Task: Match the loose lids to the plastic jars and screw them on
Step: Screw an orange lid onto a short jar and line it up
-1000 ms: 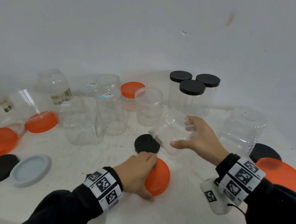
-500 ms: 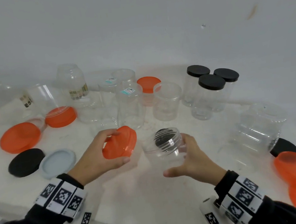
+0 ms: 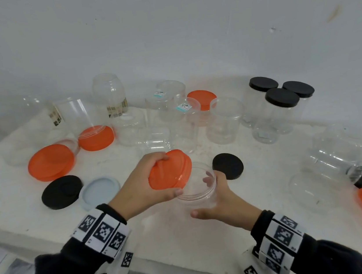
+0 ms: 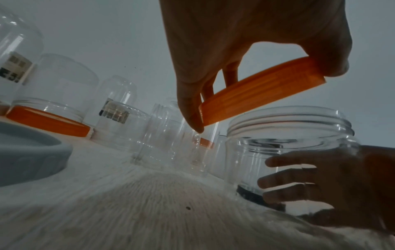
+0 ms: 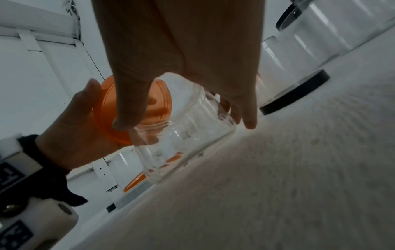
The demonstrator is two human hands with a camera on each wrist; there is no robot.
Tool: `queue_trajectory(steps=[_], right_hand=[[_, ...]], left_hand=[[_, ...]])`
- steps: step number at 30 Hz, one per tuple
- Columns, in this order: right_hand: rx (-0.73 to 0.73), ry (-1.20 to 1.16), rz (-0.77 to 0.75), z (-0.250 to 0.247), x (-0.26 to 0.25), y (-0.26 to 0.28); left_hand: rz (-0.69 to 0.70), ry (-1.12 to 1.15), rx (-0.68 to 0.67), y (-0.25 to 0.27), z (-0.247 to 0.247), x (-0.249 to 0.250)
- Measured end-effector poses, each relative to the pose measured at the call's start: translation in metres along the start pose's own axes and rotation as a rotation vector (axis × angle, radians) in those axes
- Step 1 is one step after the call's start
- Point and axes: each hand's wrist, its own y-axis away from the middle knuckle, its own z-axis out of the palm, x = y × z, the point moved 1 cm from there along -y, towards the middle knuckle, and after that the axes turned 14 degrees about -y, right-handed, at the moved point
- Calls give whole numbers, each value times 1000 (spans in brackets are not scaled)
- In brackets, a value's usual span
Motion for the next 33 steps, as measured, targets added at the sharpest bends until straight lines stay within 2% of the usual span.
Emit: queue_trajectory(steps=[9, 14, 17, 23, 26, 28, 31, 33], right_hand=[[31, -22, -5, 9, -7, -6], [52, -41, -3, 11, -9, -6], [70, -47, 1, 10, -9, -7], [135, -23, -15, 8, -10, -6], [207, -56, -60, 0, -11, -4], [199, -61, -37, -6, -10, -3], [211, 14, 17, -17, -12, -3], [199, 117, -5, -24, -26, -2]], left_hand=[[134, -199, -180, -13, 12, 7], [277, -378, -165, -18, 19, 14], [316, -430, -173, -21, 22, 13], [279, -358, -205, -25, 26, 9], [166, -211, -259, -29, 31, 7], [78, -98, -288, -32, 32, 6], [26, -23, -342, -38, 35, 3], [-3, 35, -381, -42, 38, -1]])
